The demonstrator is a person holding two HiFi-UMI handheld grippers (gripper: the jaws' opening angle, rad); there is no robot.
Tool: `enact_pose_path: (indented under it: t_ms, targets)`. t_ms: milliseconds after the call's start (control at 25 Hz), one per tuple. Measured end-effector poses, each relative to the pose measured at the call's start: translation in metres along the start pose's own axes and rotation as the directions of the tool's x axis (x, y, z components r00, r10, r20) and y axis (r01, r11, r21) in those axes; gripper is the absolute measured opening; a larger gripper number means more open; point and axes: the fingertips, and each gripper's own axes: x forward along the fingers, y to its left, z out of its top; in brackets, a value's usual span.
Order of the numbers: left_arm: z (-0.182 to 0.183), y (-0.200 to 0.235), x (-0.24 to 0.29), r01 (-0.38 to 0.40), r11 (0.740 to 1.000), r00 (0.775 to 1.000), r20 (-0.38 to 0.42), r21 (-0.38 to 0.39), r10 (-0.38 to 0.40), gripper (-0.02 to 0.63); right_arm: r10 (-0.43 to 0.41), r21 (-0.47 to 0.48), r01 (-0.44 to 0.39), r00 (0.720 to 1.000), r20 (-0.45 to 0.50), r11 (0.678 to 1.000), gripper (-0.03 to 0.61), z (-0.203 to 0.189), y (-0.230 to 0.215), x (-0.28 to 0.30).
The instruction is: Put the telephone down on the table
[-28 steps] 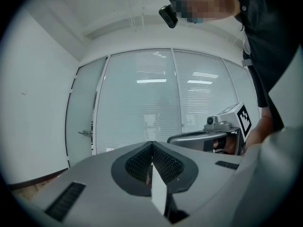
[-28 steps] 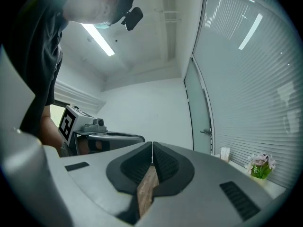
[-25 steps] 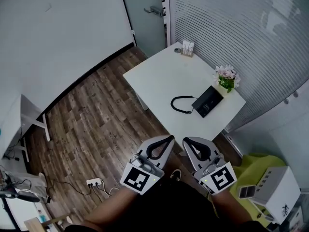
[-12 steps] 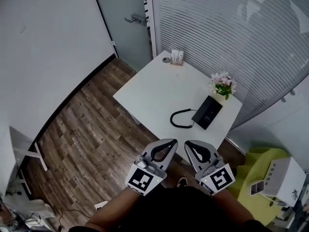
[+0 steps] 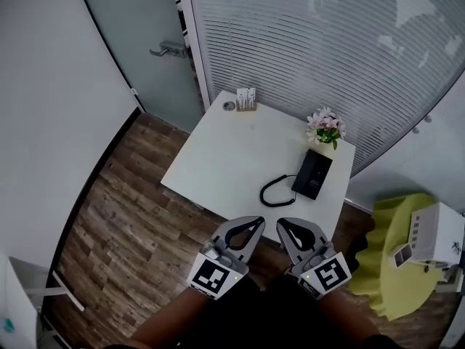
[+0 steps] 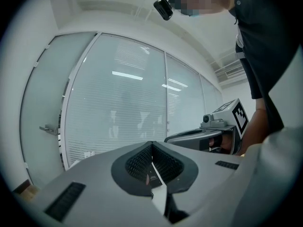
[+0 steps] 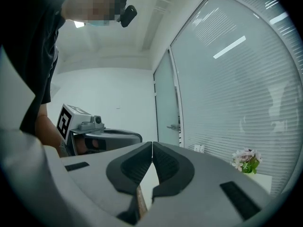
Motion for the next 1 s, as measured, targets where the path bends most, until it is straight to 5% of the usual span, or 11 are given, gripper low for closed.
enact_pose_path:
  t_ms: [400,1000]
  targets:
    - [-0.005,0.021,0.024,0.135,0.991,0.99,-0.027,-0.002,-0.135,0.009,-0.166,0.027,0.166,0.986,-0.009,0.986,0.023,0.005,-0.023,0.018]
    - [-0.025,0.029,0.144,0.255,0.967,0.959,-0.129,-0.007,-0.254,0.009,-0.282,0.078,0.282,0.959,-0.014,0.956,0.023,-0.016,-0.147,0.018]
